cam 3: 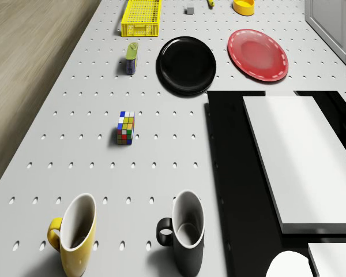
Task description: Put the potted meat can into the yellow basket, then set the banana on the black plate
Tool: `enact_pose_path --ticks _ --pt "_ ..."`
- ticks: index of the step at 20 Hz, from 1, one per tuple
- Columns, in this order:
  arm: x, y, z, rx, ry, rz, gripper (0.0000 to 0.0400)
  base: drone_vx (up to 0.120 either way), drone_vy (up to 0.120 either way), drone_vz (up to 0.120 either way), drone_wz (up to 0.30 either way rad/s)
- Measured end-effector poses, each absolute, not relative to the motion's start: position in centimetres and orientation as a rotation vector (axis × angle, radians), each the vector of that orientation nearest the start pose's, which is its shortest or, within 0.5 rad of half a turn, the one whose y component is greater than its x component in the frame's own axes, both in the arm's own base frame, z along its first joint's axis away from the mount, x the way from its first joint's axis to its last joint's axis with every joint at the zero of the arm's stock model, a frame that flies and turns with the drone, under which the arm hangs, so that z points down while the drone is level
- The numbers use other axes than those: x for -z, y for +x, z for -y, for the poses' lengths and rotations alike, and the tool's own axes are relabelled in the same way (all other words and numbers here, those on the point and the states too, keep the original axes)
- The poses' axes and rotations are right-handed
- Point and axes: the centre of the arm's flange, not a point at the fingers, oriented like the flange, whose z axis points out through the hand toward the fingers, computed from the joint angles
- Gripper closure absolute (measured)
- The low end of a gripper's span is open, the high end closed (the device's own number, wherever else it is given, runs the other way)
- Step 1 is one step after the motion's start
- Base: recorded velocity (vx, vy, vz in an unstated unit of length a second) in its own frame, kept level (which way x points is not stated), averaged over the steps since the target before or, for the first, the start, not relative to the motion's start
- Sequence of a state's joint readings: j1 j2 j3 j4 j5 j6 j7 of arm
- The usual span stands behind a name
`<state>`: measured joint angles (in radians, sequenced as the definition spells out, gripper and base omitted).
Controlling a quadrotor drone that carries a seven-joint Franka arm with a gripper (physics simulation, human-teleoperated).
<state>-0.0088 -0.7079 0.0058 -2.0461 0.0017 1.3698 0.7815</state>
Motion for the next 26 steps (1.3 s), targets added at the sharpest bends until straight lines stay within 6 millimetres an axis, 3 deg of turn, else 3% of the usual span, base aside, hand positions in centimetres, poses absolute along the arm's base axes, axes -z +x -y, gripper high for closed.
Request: enact_pose_path --ticks 17,26 --pt "-69.1 30.2 -0.4 0.089 -2.919 -1.21 0.0 0.12 0.12 0.0 0.0" --pt "-69.0 30.1 -1.8 0.193 -3.034 -1.259 0.0 0.12 0.12 0.0 0.0"
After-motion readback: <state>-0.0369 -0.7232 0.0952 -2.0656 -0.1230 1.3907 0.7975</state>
